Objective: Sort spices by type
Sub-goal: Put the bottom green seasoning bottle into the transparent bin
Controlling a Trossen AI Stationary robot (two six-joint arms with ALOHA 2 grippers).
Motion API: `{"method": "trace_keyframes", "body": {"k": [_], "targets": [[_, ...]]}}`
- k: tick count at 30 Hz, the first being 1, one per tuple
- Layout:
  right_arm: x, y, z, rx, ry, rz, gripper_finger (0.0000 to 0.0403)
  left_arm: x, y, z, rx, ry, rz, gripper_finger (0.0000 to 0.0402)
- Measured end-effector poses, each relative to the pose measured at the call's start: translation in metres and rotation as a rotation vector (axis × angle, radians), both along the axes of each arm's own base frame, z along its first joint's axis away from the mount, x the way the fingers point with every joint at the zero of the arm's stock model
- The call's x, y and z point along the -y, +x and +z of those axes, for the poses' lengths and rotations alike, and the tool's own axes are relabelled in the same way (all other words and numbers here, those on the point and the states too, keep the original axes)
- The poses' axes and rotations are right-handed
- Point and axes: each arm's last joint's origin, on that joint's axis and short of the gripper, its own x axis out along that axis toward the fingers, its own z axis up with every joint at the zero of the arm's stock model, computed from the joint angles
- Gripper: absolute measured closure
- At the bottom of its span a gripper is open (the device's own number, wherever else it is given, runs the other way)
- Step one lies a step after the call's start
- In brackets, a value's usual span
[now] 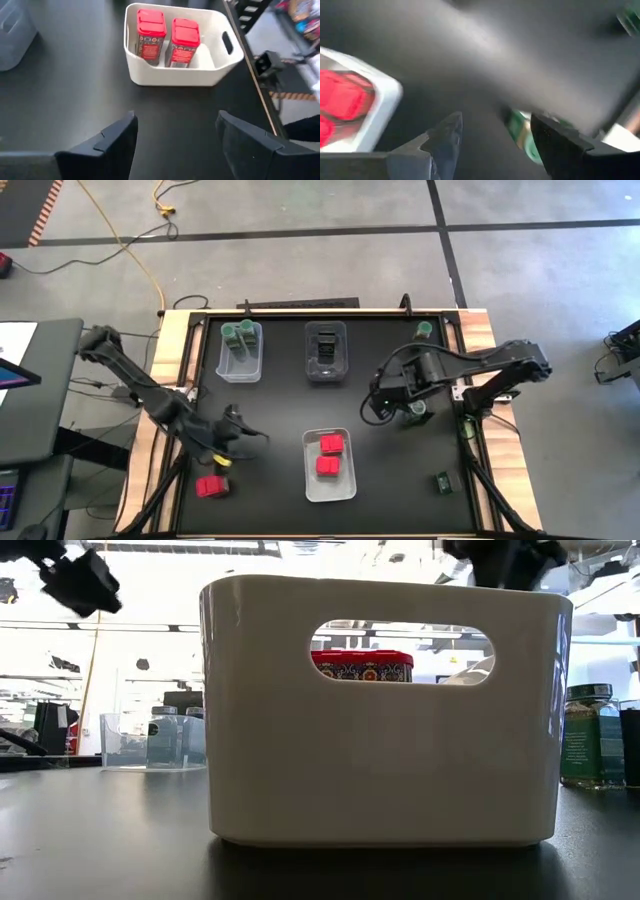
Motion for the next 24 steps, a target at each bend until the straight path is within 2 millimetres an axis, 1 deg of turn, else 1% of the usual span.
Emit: {"method": "trace_keyframes", "body": {"k": [3, 6, 10, 13, 20, 24], "targets": [[-0.001, -0.006, -0.003, -0.070, 0.025, -0.079, 0.0139, -0.014, -0.022, -0.003, 0.055, -0.049, -0.019, 0.0144], [-0.005, -0.011, 0.001, -0.045, 0.041, -0.141, 0.0139, -0.027, -0.038, -0.004, 0.103, -0.097, -0.030, 0.0144], [-0.012, -0.023, 0.008, -0.012, 0.056, -0.238, 0.0139, -0.038, -0.052, 0.001, 0.150, -0.145, -0.041, 0.0144], [-0.017, -0.035, 0.007, 0.025, 0.073, -0.259, 0.0139, -0.043, -0.058, 0.004, 0.175, -0.161, -0.045, 0.0144], [-0.025, -0.074, -0.010, 0.034, 0.084, -0.374, 0.0139, -0.045, -0.060, 0.005, 0.184, -0.157, -0.050, 0.0144], [-0.027, -0.085, -0.019, 0.070, 0.110, -0.366, 0.0139, -0.044, -0.059, 0.004, 0.175, -0.156, -0.048, 0.0144]]}}
